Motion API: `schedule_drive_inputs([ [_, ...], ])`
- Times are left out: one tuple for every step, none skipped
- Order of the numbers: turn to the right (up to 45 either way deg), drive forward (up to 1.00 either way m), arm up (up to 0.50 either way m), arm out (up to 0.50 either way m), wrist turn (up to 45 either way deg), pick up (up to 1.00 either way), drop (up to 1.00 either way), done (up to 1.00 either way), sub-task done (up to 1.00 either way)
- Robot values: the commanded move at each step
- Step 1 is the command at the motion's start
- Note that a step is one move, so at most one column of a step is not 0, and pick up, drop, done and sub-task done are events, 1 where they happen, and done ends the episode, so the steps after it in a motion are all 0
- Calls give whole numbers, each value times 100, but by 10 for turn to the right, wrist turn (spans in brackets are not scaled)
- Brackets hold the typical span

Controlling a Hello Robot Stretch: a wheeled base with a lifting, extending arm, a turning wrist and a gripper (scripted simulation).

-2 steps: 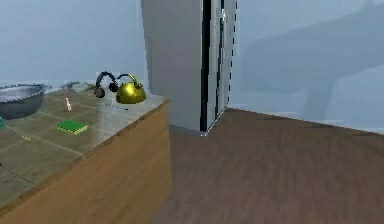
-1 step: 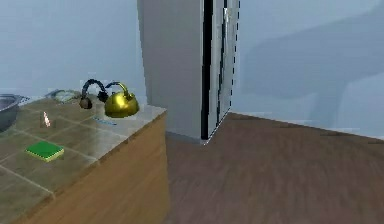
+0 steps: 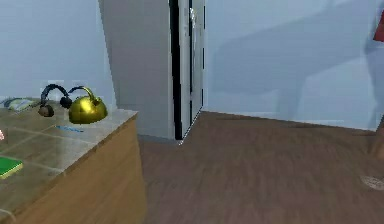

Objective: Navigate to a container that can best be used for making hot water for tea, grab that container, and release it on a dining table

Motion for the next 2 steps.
schedule_drive_inputs([
  [0,45,0,0,0,0,0,0,0],
  [-450,0,0,0,0,0,0,0,0],
])
